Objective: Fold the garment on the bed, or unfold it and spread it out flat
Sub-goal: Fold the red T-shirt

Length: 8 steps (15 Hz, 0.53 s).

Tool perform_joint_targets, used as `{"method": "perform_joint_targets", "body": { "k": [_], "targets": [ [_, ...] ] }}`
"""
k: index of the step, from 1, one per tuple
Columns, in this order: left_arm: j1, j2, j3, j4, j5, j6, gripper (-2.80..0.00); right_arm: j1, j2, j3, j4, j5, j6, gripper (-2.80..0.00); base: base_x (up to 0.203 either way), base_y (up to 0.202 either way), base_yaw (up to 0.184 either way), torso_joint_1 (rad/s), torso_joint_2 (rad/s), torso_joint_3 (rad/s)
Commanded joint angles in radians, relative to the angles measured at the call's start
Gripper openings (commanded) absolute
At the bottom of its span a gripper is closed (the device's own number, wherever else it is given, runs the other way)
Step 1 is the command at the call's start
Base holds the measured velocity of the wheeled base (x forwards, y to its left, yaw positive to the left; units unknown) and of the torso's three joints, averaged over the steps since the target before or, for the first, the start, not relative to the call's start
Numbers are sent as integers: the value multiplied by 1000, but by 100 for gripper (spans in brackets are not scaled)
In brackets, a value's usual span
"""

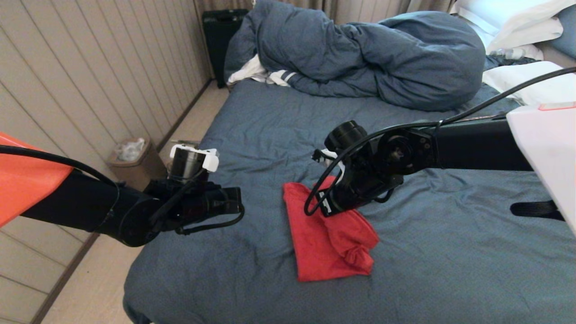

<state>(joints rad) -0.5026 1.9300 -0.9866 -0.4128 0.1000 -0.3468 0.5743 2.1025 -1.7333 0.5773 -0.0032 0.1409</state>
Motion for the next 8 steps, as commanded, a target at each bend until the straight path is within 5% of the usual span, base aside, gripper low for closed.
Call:
{"method": "perform_joint_targets", "body": {
  "k": [1, 8],
  "targets": [
    [-1, 1, 9, -4, 1, -1, -280, 16, 33, -29, 14, -1, 0, -280, 0, 0, 0, 0, 0, 0],
    [-5, 7, 22, -20, 1, -1, -280, 52, 116, -78, 18, -37, -9, -280, 0, 0, 0, 0, 0, 0]
  ]
}}
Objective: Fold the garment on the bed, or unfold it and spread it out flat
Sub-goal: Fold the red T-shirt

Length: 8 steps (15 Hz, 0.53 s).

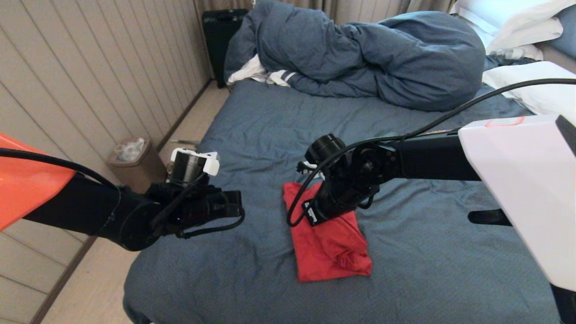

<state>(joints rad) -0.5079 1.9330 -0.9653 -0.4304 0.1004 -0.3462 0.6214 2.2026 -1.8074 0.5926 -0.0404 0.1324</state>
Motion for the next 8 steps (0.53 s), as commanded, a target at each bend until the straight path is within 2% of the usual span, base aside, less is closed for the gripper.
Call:
{"method": "perform_joint_targets", "body": {
  "k": [1, 8],
  "targets": [
    [0, 4, 0, -4, 1, -2, -280, 11, 16, -9, 4, -1, -1, 0, 0, 0, 0, 0, 0, 0],
    [0, 4, 4, -8, 1, -2, -280, 37, -33, -9, 3, 1, 6, 0, 0, 0, 0, 0, 0, 0]
  ]
}}
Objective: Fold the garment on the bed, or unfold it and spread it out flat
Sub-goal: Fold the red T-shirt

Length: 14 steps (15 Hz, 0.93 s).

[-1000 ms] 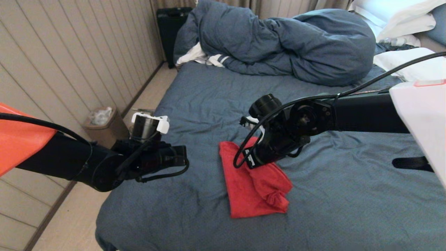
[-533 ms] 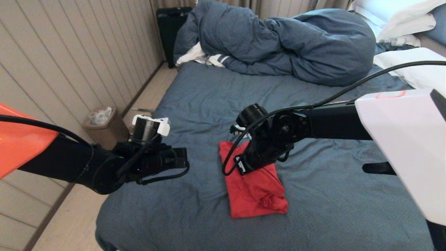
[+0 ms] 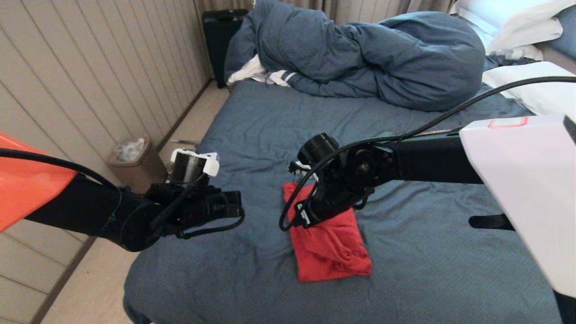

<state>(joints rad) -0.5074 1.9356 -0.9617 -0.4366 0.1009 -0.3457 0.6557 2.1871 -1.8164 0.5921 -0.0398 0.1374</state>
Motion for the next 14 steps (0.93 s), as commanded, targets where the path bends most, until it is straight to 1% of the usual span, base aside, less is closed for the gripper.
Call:
{"method": "perform_joint_targets", "body": {
  "k": [1, 2, 3, 5, 9, 14],
  "targets": [
    [0, 0, 0, -2, 0, -2, -280, -1, -40, 0, 3, 0, 3, 0, 0, 0, 0, 0, 0, 0],
    [0, -1, 0, -2, 0, -2, -280, -6, -71, 1, 3, 0, 5, 0, 0, 0, 0, 0, 0, 0],
    [0, -1, 0, -2, 0, -2, -280, -13, -108, 9, 3, -1, 6, -280, 0, 0, 0, 0, 0, 0],
    [0, -3, 0, -2, 0, -2, -280, -50, -171, 55, 4, -2, 2, -280, 0, 0, 0, 0, 0, 0],
    [0, -14, 1, -2, 0, -4, -280, -104, -235, 219, 0, -13, 4, -280, 0, 0, 0, 0, 0, 0],
    [1, -26, 14, -4, 0, -4, -280, -111, -241, 395, -23, -11, 8, -280, 0, 0, 0, 0, 0, 0]
  ]
}}
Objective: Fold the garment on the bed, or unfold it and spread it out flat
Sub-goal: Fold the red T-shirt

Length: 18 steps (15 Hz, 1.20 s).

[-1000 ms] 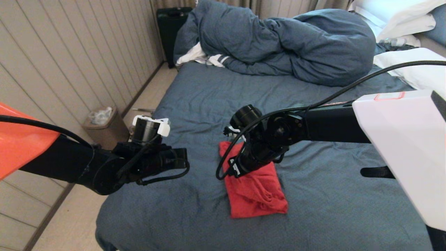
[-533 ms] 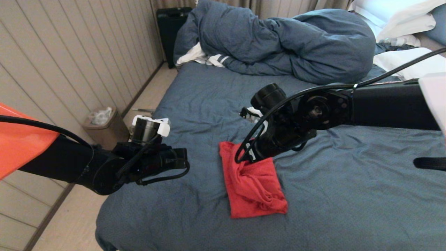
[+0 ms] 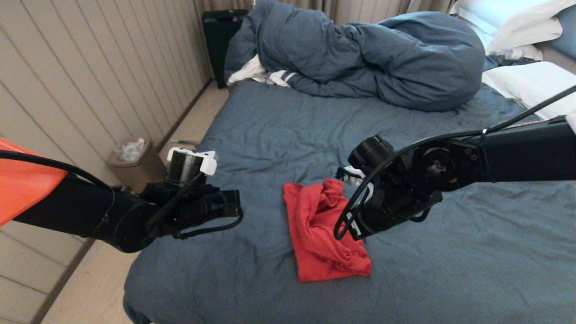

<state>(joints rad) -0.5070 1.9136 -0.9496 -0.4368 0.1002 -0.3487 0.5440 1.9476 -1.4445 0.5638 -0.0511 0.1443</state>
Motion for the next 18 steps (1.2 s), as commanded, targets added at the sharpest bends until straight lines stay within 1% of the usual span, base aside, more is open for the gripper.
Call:
{"method": "perform_joint_targets", "body": {
  "k": [1, 3, 6, 9, 15, 18],
  "targets": [
    [-1, -4, 5, -3, 1, -3, -280, 2, 13, 40, -21, 0, 1, -280, 0, 0, 0, 0, 0, 0],
    [-1, -2, 6, -3, 1, -3, -280, 8, 56, 63, -89, -9, 1, -280, 0, 0, 0, 0, 0, 0],
    [-1, -1, 9, -5, 1, -3, -280, 14, 132, 59, -156, -21, 0, -280, 0, 0, 0, 0, 0, 0],
    [1, 7, 9, -5, 0, -3, -280, 51, 150, 56, -162, -21, 1, -280, 0, 0, 0, 0, 0, 0],
    [-1, -1, 17, -5, 0, -3, -280, 175, 124, 78, -157, -20, 9, -280, 0, 0, 0, 0, 0, 0],
    [1, -2, 16, -5, 1, -3, -280, 198, 178, 44, -158, -19, 9, -280, 0, 0, 0, 0, 0, 0]
  ]
}}
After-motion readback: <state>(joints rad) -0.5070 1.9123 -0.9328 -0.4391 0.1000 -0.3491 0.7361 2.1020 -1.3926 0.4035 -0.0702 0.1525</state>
